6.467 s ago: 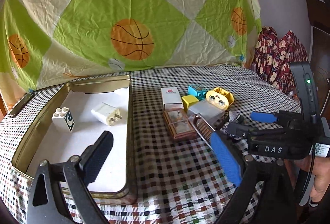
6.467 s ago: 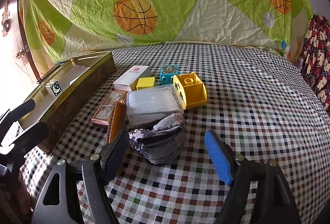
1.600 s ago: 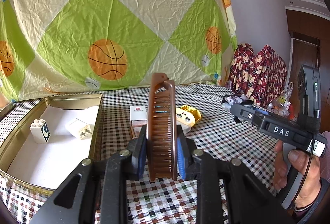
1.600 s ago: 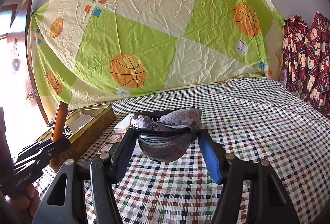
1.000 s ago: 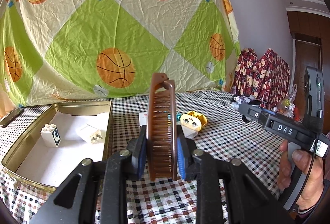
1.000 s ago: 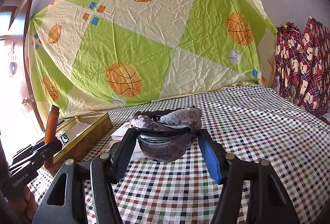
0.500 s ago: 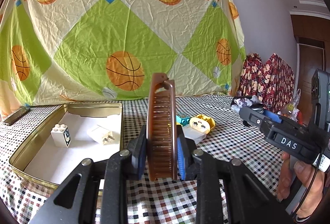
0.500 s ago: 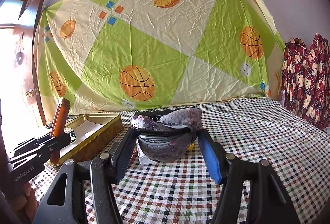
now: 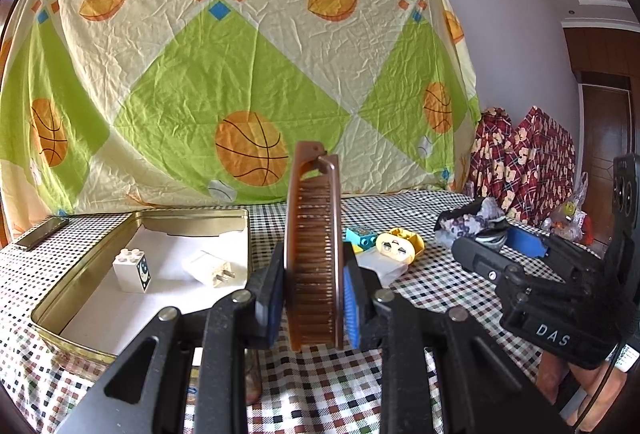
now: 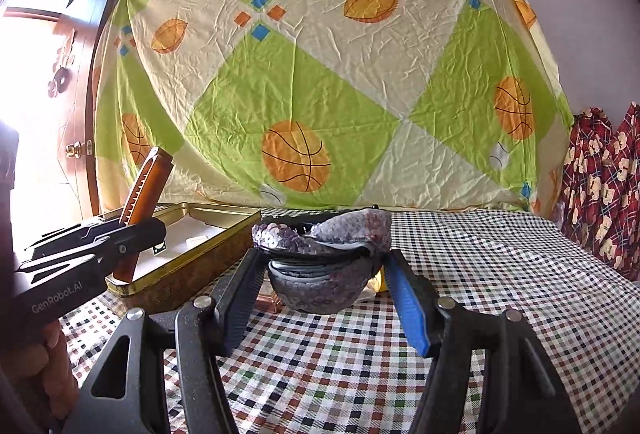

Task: Organize rigid objects

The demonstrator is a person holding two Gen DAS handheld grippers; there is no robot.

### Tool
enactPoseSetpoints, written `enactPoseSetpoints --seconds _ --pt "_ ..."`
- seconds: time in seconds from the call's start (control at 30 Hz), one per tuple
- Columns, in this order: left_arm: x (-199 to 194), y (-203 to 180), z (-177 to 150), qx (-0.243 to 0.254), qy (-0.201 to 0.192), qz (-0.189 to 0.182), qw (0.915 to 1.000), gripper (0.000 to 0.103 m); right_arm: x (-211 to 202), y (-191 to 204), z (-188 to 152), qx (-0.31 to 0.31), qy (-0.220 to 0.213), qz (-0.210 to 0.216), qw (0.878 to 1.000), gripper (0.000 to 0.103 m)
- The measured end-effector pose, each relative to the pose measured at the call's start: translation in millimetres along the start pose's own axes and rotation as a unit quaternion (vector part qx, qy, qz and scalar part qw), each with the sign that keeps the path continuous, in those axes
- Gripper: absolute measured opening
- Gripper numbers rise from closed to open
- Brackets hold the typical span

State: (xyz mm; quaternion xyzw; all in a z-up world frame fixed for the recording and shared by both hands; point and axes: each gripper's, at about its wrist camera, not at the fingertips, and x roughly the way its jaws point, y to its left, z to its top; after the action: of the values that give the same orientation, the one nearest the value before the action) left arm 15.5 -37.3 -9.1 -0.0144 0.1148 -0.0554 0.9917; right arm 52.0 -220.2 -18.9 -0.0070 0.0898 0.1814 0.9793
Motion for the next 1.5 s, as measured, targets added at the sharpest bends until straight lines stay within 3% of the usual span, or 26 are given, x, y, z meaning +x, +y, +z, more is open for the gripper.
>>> enactPoseSetpoints --seconds 0.8,1.5 --pt "-12.1 31.1 -0.4 -0.011 -0.006 0.034 0.9994 0.023 9.1 37.4 3.5 0.016 0.006 0.019 1.000 0.064" --pt "-19.5 66.7 -3.1 -0.041 -0.002 0.055 0.9976 0.023 17.2 77.5 4.4 -0.003 0.015 0.059 0.998 0.064"
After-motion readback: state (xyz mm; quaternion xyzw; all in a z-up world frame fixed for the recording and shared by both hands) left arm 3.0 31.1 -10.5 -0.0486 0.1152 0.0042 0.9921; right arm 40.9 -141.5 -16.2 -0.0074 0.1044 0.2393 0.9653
